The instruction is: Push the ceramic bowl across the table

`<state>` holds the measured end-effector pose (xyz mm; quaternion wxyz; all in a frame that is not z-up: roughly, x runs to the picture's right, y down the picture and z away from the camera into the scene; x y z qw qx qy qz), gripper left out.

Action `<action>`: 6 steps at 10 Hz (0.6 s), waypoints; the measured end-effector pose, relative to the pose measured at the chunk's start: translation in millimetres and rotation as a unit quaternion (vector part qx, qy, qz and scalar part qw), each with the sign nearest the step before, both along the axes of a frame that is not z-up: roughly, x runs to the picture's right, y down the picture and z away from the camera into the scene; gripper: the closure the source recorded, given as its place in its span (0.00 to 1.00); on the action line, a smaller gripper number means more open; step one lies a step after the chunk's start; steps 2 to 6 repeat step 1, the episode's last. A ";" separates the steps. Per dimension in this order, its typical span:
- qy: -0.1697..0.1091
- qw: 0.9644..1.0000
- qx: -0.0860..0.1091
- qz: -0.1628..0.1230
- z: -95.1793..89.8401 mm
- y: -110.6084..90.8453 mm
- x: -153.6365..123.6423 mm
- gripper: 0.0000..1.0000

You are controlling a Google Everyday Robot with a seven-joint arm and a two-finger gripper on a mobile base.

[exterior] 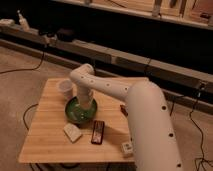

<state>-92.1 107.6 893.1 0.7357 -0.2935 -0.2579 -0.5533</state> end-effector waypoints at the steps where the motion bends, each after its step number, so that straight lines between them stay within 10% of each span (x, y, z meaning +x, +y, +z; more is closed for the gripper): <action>1: -0.005 1.000 0.003 0.005 -2.5 -5.3 9.0 0.95; 6: -0.005 1.000 0.003 0.005 -2.5 -5.3 9.0 0.95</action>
